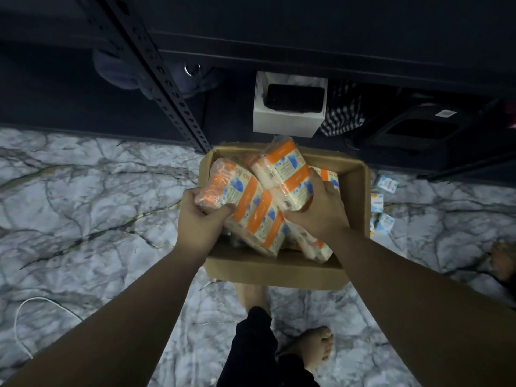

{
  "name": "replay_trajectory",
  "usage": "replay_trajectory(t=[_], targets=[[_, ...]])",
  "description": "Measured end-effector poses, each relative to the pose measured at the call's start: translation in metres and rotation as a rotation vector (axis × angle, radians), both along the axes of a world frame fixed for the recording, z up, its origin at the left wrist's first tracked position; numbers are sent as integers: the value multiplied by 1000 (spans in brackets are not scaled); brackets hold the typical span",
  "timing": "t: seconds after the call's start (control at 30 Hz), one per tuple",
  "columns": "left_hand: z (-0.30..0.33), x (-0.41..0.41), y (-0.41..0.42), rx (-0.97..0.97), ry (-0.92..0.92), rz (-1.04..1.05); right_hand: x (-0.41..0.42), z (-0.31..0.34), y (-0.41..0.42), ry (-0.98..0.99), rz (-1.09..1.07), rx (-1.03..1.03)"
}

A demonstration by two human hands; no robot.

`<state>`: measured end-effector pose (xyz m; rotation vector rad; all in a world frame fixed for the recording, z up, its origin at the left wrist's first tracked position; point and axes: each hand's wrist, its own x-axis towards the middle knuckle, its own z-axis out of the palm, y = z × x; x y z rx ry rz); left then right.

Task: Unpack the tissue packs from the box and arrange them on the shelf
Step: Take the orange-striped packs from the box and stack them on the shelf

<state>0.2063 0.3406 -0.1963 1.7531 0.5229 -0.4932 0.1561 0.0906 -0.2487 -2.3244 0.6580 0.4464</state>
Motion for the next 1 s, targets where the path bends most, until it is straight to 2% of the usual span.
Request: replay_trajectory(t=[0.17, 0.3, 0.43, 0.7, 1.0], targets=[[49, 11, -6, -28, -128, -23, -8, 37, 5, -190, -124, 116], [115, 19, -16, -109, -228, -66, -15, 93, -1, -323, -238, 246], [192, 15, -27, -140, -330, -143, -32, 172, -13, -439, -255, 192], [351, -27, -47, -184, -499, -219, -82, 350, -37, -604, -249, 268], [469, -56, -79, -287, -648, -275, -119, 461, -57, -781, -295, 280]])
